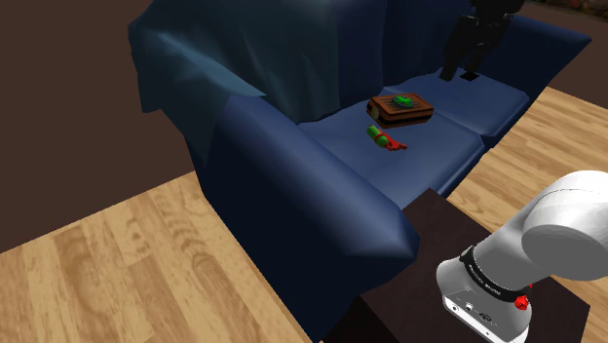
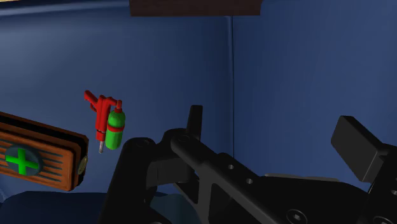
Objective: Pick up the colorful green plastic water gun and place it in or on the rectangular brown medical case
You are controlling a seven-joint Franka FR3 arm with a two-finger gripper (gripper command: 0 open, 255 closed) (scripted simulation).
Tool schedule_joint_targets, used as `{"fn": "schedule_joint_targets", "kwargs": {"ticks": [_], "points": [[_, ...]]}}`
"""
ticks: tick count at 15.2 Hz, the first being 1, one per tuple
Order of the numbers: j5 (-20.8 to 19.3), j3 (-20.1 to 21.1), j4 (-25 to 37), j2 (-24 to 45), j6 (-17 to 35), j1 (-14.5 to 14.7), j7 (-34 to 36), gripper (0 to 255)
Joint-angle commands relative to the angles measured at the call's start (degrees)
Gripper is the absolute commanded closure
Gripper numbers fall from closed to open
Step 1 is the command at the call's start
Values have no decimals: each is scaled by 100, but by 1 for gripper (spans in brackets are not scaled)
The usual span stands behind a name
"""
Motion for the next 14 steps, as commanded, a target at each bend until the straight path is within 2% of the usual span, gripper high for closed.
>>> {"fn": "schedule_joint_targets", "kwargs": {"ticks": [1, 8, 14], "points": [[0, 0, 0, 0, 0, 0, 0, 0], [-405, -303, -1101, 131, 1458, -198, -265, 0], [-763, -608, -1749, 627, 2816, -409, -448, 0]]}}
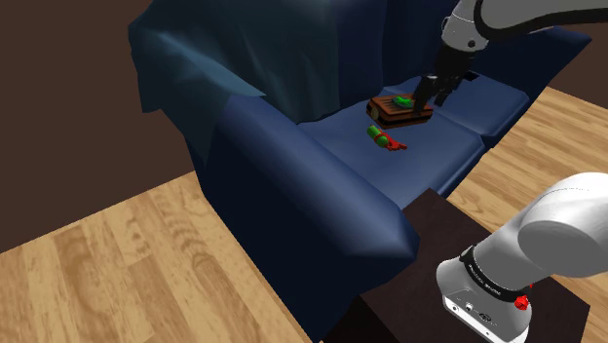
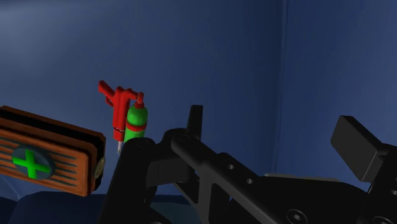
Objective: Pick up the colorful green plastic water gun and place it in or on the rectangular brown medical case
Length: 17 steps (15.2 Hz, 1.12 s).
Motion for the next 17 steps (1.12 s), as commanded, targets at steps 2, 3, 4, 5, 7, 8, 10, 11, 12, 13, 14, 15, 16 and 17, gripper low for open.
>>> {"fn": "schedule_joint_targets", "kwargs": {"ticks": [2, 3, 4, 5, 7, 8, 10, 11, 12, 13, 14, 15, 16, 17], "points": [[-184, -163, -294, 349, 772, -111, -77, 0], [-242, -217, -354, 490, 1012, -149, -102, 0], [-298, -272, -405, 642, 1253, -187, -126, 0], [-353, -328, -446, 805, 1496, -224, -150, 0], [-456, -440, -498, 1159, 1982, -295, -195, 0], [-503, -495, -510, 1349, 2224, -330, -217, 0], [-585, -604, -503, 1755, 2705, -395, -263, 0], [-619, -659, -485, 1968, 2942, -425, -287, 0], [-646, -712, -457, 2188, 3175, -453, -312, 0], [-667, -766, -419, 2414, 3405, -478, -340, 0], [-678, -818, -372, 2644, 3630, -502, -372, 0], [-680, -868, -316, 2878, 3850, -524, -408, 0], [-670, -915, -250, 3116, 4064, -545, -449, 0], [-647, -957, -176, 3356, 4273, -567, -497, 0]]}}
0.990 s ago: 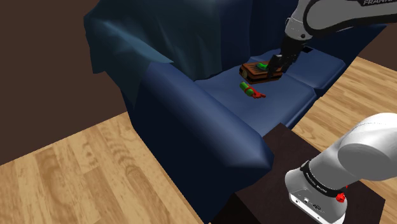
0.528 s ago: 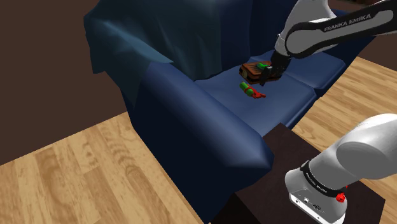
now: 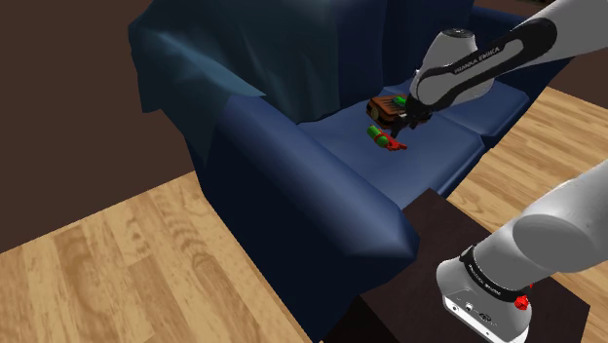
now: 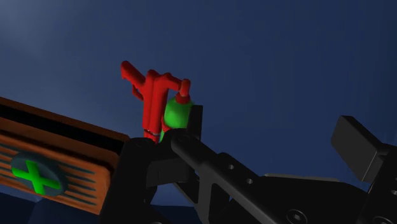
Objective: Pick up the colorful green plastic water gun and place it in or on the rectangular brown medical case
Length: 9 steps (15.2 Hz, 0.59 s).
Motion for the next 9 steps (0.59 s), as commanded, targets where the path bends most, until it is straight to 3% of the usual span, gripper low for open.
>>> {"fn": "schedule_joint_targets", "kwargs": {"ticks": [1, 9], "points": [[30, -90, 103, 484, 481, -54, -92, 0], [678, 16, 1054, 2405, 1772, -524, -740, 0]]}}
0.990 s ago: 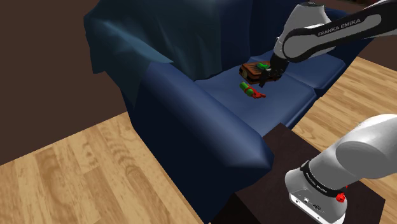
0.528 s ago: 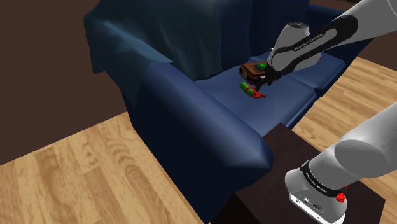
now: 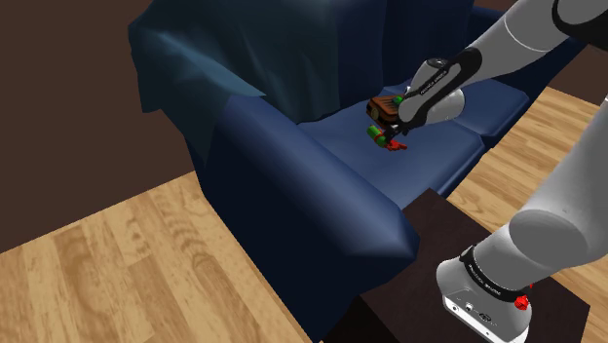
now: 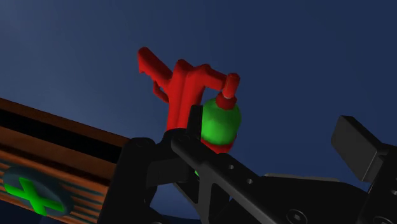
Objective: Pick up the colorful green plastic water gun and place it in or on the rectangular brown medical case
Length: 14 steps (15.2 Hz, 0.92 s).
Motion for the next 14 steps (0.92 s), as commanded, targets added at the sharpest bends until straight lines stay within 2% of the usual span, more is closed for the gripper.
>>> {"fn": "schedule_joint_targets", "kwargs": {"ticks": [1, 9, 14], "points": [[161, 101, 307, 455, 239, -189, -167, 0], [316, 333, 742, 1281, 675, -486, -290, 0], [321, 346, 768, 1332, 701, -503, -293, 0]]}}
